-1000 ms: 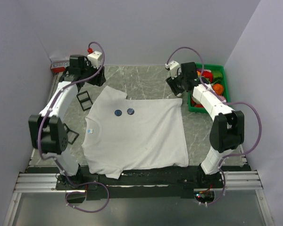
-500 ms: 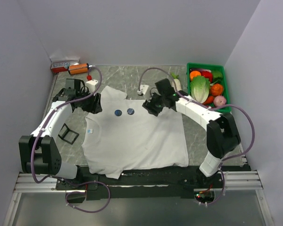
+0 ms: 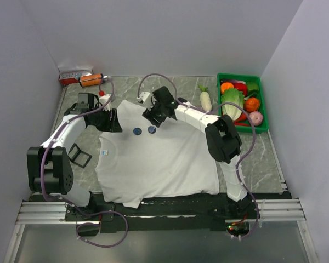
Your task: Remove the brooch from the garment
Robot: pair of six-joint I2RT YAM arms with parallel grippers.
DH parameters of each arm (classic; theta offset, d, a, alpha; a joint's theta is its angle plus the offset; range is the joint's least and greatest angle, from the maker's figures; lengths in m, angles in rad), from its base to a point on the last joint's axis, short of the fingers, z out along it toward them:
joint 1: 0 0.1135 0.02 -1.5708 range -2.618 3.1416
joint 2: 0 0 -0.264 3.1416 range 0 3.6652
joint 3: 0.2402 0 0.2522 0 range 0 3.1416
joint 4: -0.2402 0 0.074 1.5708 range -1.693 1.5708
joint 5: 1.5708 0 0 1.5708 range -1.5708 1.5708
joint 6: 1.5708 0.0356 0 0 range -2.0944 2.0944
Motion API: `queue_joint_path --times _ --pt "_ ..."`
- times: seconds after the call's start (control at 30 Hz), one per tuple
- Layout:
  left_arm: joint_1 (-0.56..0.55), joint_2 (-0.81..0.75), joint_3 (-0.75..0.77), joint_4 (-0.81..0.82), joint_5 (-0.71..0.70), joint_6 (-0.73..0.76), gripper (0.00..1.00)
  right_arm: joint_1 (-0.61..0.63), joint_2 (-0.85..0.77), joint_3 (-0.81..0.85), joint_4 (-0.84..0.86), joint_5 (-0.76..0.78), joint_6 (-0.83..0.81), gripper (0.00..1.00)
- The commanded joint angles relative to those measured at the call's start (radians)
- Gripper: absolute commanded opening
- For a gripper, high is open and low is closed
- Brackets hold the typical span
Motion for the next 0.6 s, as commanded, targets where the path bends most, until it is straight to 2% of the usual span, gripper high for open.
queue_joint_path --times 0.0,0.13,0.57 --pt "0.030 -0.037 -0.010 0.068 -0.046 -0.141 0.54 0.045 0.020 0.077 -0.007 0.038 0.096 0.70" --pt "0.088 -0.034 -0.016 0.075 -0.015 -0.210 0.54 0.077 0.057 0.091 -0.023 0.064 0.117 0.70" --pt "0.124 -0.065 -0.055 0.103 -0.026 -0.216 0.53 0.125 0.093 0.005 0.019 0.260 0.159 0.78"
